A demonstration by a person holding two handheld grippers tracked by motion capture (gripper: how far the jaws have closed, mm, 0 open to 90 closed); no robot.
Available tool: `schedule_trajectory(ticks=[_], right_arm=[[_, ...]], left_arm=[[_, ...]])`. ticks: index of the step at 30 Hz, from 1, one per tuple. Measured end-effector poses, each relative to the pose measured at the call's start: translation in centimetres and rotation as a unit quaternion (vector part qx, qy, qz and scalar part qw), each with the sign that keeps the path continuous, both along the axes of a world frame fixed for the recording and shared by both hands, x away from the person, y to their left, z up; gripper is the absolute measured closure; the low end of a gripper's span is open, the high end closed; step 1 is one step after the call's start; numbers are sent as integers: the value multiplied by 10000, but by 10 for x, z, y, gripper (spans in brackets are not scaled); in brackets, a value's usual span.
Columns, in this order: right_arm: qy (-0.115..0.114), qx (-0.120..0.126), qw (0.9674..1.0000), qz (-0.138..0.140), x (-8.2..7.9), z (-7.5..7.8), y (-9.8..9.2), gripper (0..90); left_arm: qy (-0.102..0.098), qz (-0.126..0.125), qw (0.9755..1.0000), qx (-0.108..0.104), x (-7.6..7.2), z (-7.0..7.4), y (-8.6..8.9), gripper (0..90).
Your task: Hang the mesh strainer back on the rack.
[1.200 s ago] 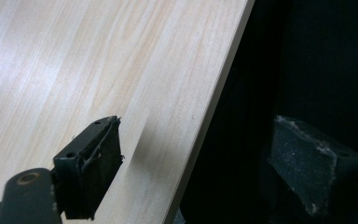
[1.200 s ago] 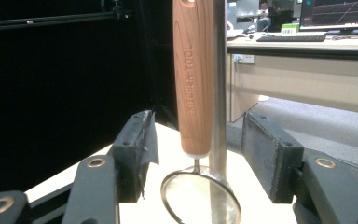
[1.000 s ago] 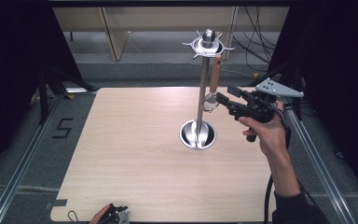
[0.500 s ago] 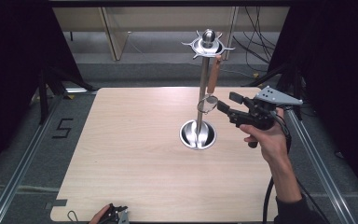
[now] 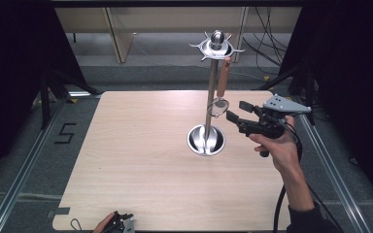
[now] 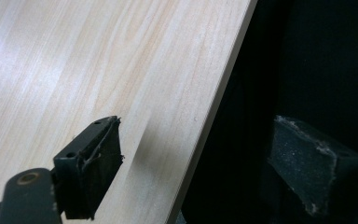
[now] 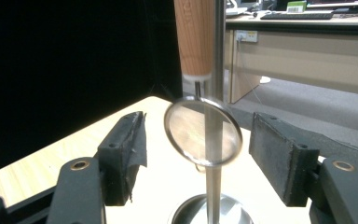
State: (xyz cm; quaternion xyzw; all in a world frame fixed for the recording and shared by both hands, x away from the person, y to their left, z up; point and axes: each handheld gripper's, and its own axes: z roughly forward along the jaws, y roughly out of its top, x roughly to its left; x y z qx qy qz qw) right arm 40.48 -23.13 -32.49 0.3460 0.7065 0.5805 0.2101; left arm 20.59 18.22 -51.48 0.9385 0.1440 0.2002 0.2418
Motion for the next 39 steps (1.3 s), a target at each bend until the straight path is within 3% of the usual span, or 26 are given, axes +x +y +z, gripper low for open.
schedule_trajectory(ticks=[3,4,6,8,10,12,14,15,16,17,19,20,22,23,25,26,27,28,29,31,33,37,39], right_arm=[[31,-66,9999,70,0,-3,0,365],[43,-73,10000,42,0,-4,0,365],[37,-74,9999,60,0,-6,0,364],[-43,-81,9999,143,1,-8,-1,363],[174,-111,9997,100,-3,-9,0,362],[172,-135,9997,123,-4,-11,0,361],[94,-178,9997,138,-4,-13,0,359],[211,-133,9996,153,-5,-14,1,356],[120,-157,9996,188,-4,-15,1,356],[244,-114,9993,262,-5,-17,2,356],[196,-244,9993,219,-6,-18,3,354],[310,-206,9991,223,-7,-19,4,354],[192,-265,9992,216,-6,-21,3,353],[334,-233,9989,225,-7,-22,4,351],[209,-247,9994,158,-6,-24,3,349],[339,-211,9991,174,-7,-24,3,349],[212,-269,9993,137,-5,-25,2,349],[355,-237,9989,192,-5,-25,3,348],[294,-255,9991,195,-4,-26,3,348],[409,-281,9986,194,-4,-28,5,346],[337,-363,9986,192,-3,-30,5,345],[427,-345,9982,237,-2,-32,8,344],[355,-428,9983,174,-2,-33,9,343]], left_arm=[[3,14,10000,-21,0,0,0,161],[155,-48,9999,54,1,2,1,161],[154,-38,9999,20,1,2,0,161],[5,33,10000,-22,0,1,0,161],[15,46,10000,-20,-1,1,1,161],[1,80,10000,-40,-1,1,1,161],[128,29,9999,12,-1,2,2,161],[121,-6,9999,-18,0,1,1,161],[122,-6,9999,-15,-1,1,2,161],[116,-5,9999,1,-1,1,2,161],[42,57,10000,17,-2,2,2,161],[46,62,10000,12,-2,2,2,161],[-10,90,10000,12,-3,2,2,161],[-23,104,9999,26,-4,2,1,161],[53,35,10000,1,-3,3,2,161],[50,43,10000,-2,-3,3,2,161],[49,48,10000,-2,-3,3,2,161],[45,51,10000,-1,-3,3,2,161],[-11,82,10000,-12,-3,2,2,161],[-25,62,10000,-28,-3,2,1,161],[-21,70,10000,-31,-3,2,1,161],[-43,60,10000,-31,-3,2,1,161],[106,-54,9999,28,-3,3,1,161]])
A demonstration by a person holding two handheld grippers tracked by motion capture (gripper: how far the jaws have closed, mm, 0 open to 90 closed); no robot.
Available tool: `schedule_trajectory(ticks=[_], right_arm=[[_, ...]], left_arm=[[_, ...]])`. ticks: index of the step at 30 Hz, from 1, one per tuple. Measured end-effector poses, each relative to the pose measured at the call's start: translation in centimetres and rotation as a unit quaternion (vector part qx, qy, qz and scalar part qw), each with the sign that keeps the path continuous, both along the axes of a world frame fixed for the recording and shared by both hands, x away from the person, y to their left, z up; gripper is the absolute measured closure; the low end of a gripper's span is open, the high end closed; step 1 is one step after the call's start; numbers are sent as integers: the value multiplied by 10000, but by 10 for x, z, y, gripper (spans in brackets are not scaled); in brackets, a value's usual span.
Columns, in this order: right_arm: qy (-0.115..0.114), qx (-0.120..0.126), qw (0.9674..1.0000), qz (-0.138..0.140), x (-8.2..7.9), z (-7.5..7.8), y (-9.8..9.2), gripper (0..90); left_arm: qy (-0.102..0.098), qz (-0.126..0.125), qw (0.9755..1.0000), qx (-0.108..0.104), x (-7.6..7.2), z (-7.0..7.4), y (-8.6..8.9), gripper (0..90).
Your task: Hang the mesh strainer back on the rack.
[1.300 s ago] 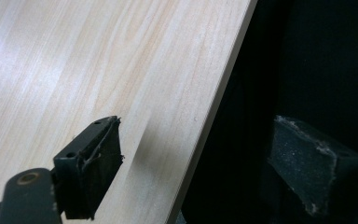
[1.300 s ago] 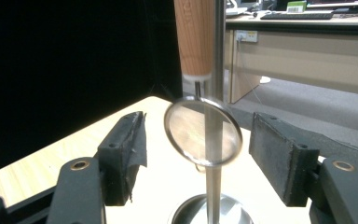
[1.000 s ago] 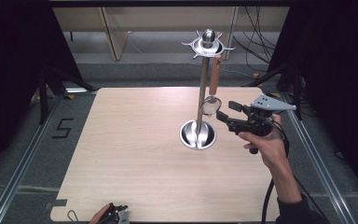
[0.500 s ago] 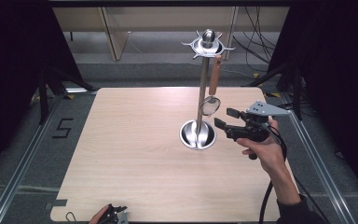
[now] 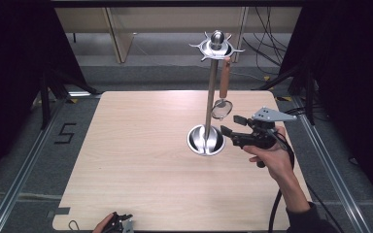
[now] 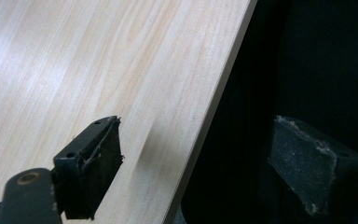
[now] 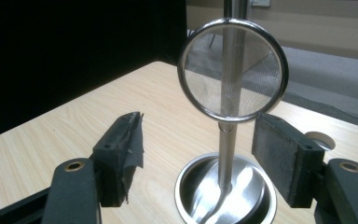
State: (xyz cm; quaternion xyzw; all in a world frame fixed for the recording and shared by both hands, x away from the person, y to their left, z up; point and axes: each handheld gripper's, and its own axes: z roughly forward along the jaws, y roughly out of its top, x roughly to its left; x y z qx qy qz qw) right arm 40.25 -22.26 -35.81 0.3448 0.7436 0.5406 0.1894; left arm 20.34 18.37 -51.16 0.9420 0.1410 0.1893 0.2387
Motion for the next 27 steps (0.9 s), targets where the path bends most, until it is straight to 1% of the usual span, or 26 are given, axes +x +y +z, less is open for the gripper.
schedule_trajectory(ticks=[1,2,3,4,5,6,8,9,10,11,12,13,14,15,16,17,18,19,20,21,22,23,24,25,26,27], right_arm=[[31,-9,10000,35,0,-1,1,343],[119,-9,9999,58,-1,-1,1,342],[34,-13,10000,-16,-1,-1,2,342],[50,41,10000,-26,-1,-2,3,342],[99,-10,9999,-10,-1,-2,2,342],[171,14,9999,17,-3,-3,4,342],[76,-89,9999,-2,-2,-4,4,342],[120,-69,9999,41,-2,-5,4,342],[77,-84,9999,11,-2,-6,5,341],[143,-89,9999,-9,-4,-6,5,341],[213,-83,9997,11,-5,-7,6,340],[143,-124,9998,54,-4,-8,5,340],[156,-156,9998,11,-5,-9,5,340],[209,-88,9997,-46,-6,-10,8,340],[119,-218,9997,25,-5,-11,6,339],[135,-178,9997,50,-5,-12,7,339],[181,-237,9995,65,-6,-12,7,339],[225,-182,9996,9,-8,-13,9,338],[266,-259,9993,48,-8,-13,9,338],[185,-265,9994,117,-7,-16,9,337],[279,-267,9992,33,-9,-17,10,337],[232,-307,9992,45,-9,-18,10,336],[292,-288,9991,91,-9,-20,11,336],[324,-363,9988,102,-10,-21,11,336],[325,-372,9987,113,-10,-23,11,335],[398,-389,9984,77,-12,-24,11,335]], left_arm=[[-112,46,9999,-41,-1,-1,0,161],[-159,92,9998,-45,-2,-1,0,161],[-160,91,9998,-55,-2,-1,0,161],[-163,95,9998,-67,-2,-1,0,161],[-166,93,9998,-77,-2,-1,0,161],[-169,88,9998,-76,-2,-1,0,161],[-155,69,9999,-21,-1,0,0,161],[-121,61,9999,9,-1,0,0,161],[-104,43,9999,1,-1,0,0,161],[-197,109,9997,43,-2,0,-1,161],[-180,99,9998,24,-2,0,-1,161],[-180,95,9998,30,-2,0,-1,161],[-186,104,9998,32,-2,0,-1,161],[-183,105,9998,25,-2,0,-1,161],[-180,104,9998,23,-2,0,-1,161],[-176,100,9998,18,-2,0,-1,161],[-174,101,9998,16,-2,0,-1,161],[-174,102,9998,18,-2,0,-1,161],[-178,102,9998,26,-2,0,-1,161],[-181,103,9998,32,-2,0,-1,161],[-186,105,9998,38,-2,0,-1,161],[-190,103,9998,42,-2,0,-1,161],[-175,101,9998,41,-2,0,-1,161],[-175,101,9998,34,-2,0,-1,161],[-171,99,9998,38,-2,0,-1,161],[-178,75,9998,104,-2,0,0,161]])
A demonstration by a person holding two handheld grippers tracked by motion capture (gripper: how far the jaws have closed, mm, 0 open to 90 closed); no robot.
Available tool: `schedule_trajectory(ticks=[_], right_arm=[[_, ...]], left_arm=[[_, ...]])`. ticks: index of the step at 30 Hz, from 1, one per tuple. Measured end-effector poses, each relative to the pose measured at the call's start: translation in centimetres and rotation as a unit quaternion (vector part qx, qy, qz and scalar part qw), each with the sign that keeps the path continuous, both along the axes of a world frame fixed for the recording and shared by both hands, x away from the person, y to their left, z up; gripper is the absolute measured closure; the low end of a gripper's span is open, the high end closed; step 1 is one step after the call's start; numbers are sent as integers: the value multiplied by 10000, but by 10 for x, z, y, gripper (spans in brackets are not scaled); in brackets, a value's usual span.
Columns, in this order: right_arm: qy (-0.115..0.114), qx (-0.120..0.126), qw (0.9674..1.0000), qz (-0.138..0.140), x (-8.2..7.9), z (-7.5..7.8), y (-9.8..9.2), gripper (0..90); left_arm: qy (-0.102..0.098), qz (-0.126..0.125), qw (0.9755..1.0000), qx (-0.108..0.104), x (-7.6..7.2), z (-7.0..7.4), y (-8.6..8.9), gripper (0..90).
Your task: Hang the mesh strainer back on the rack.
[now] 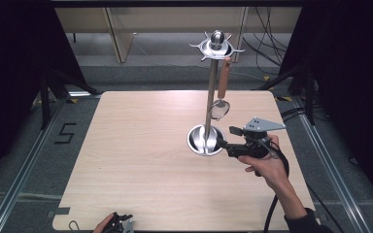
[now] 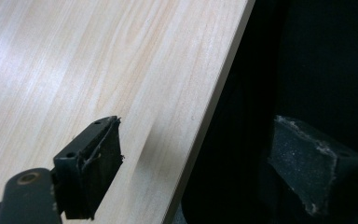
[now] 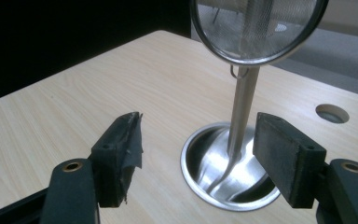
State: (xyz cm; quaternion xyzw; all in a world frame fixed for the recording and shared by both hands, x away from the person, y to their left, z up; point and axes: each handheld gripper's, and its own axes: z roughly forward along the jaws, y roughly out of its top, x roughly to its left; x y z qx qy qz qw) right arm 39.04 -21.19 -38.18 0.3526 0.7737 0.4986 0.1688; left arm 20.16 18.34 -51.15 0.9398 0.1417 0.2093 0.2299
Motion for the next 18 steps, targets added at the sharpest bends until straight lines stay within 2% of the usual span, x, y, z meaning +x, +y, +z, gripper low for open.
schedule_trajectory(ticks=[2,3,4,7,9,10,11,12,14,15,18], right_arm=[[-52,-36,10000,34,1,-4,-1,333],[51,-29,10000,43,-1,-6,0,332],[23,-89,10000,29,-2,-9,-1,331],[172,-102,9998,45,-5,-15,0,328],[144,-234,9996,84,-5,-19,-1,328],[205,-291,9994,47,-6,-20,-1,328],[185,-268,9994,76,-6,-22,-1,327],[277,-251,9993,15,-8,-22,0,327],[332,-235,9991,123,-9,-26,0,327],[347,-260,9990,93,-10,-27,0,327],[300,-284,9991,96,-12,-33,2,327]], left_arm=[[8,21,10000,-62,0,-1,0,161],[9,18,10000,-54,0,-1,0,161],[7,20,10000,-55,0,-1,0,161],[8,19,10000,-58,0,-1,0,161],[12,18,10000,-59,0,-1,0,161],[12,18,10000,-58,0,-1,0,161],[16,17,10000,-62,0,-1,0,161],[14,17,10000,-60,0,-1,0,161],[15,18,10000,-61,0,-1,0,161],[12,17,10000,-64,0,-1,0,161],[-14,28,10000,-43,0,-1,0,161]])
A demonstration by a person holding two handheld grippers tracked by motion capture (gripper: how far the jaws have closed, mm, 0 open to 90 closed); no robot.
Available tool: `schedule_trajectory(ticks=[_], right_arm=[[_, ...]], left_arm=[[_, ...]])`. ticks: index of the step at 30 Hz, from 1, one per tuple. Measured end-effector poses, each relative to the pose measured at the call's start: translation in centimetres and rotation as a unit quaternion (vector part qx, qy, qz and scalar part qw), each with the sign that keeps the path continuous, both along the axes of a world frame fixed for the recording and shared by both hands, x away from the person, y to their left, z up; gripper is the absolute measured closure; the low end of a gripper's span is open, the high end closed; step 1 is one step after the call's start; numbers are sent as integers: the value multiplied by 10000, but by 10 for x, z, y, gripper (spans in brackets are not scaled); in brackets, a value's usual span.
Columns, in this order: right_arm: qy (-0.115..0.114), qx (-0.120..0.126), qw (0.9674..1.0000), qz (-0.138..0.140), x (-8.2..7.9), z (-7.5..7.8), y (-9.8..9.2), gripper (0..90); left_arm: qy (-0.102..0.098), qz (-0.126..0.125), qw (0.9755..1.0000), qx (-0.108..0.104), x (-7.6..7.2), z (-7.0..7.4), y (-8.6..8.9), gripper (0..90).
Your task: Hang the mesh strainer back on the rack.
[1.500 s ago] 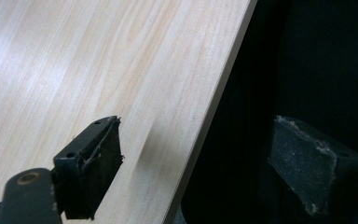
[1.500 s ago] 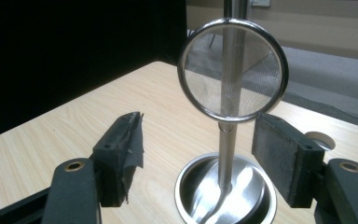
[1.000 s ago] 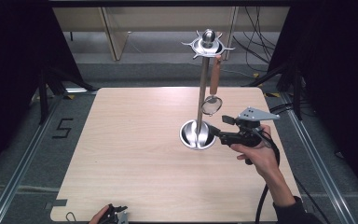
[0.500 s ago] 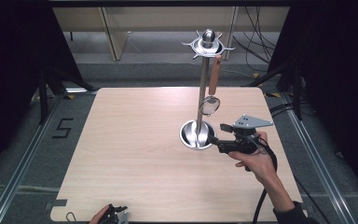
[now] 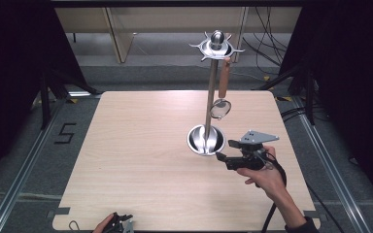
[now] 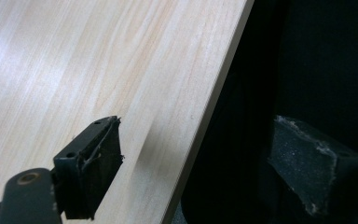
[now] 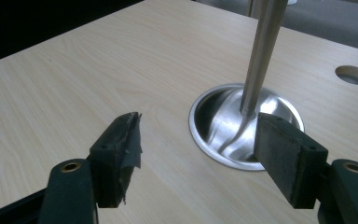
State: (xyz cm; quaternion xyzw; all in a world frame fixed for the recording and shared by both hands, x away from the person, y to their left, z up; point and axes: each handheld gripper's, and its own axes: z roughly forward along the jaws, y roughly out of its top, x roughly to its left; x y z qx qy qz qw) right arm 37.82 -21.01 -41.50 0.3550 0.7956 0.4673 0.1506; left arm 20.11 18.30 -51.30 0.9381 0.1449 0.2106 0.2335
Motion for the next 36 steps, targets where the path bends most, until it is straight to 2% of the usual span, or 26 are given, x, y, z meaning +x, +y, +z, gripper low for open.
schedule_trajectory(ticks=[1,3,6,7,8,10,11,12,13,14,17,18,20,23,24,26,27,28,30,32,35,36], right_arm=[[-33,-120,9999,4,-1,-3,0,327],[85,-205,9997,-45,-5,-7,3,324],[-9,-349,9993,92,-6,-16,6,324],[159,-281,9995,62,-9,-17,8,323],[83,-357,9993,89,-9,-19,9,319],[110,-408,9990,127,-10,-21,10,320],[229,-379,9989,151,-13,-22,12,320],[93,-415,9990,166,-13,-23,12,320],[75,-443,9988,206,-12,-24,12,320],[142,-488,9985,181,-14,-25,12,320],[124,-522,9984,184,-16,-30,13,319],[180,-573,9979,227,-16,-31,12,319],[233,-541,9980,224,-18,-33,12,319],[187,-564,9979,248,-19,-37,12,319],[256,-569,9978,240,-21,-39,12,318],[207,-593,9976,300,-22,-42,12,319],[273,-624,9973,281,-23,-43,12,319],[190,-665,9972,301,-23,-45,12,319],[267,-733,9964,333,-26,-48,13,319],[323,-741,9962,326,-28,-51,15,316],[234,-774,9961,352,-30,-53,14,314],[328,-755,9961,329,-31,-53,14,314]], left_arm=[[10,1,10000,-21,0,0,0,161],[31,-18,10000,-25,0,0,0,161],[20,-11,10000,-16,0,0,0,161],[23,-14,10000,-14,0,0,0,161],[25,-18,10000,-14,0,0,0,161],[21,-14,10000,-17,0,0,0,161],[20,-13,10000,-11,0,0,0,161],[19,-12,10000,-9,0,0,0,161],[-12,-7,10000,8,0,0,0,161],[8,-17,10000,5,0,0,0,161],[7,-15,10000,4,0,0,0,161],[9,-13,10000,-2,0,0,0,161],[3,-11,10000,4,0,0,0,161],[-13,1,10000,5,0,0,0,161],[4,-5,10000,-11,0,0,0,161],[9,-14,10000,1,0,0,0,161],[-17,0,10000,8,0,0,0,161],[-20,2,10000,6,0,0,0,161],[7,-16,10000,12,0,0,0,161],[13,-52,10000,-69,0,-1,0,161],[21,-53,9999,-83,0,-1,0,161],[14,-50,10000,-74,0,-1,0,161]])
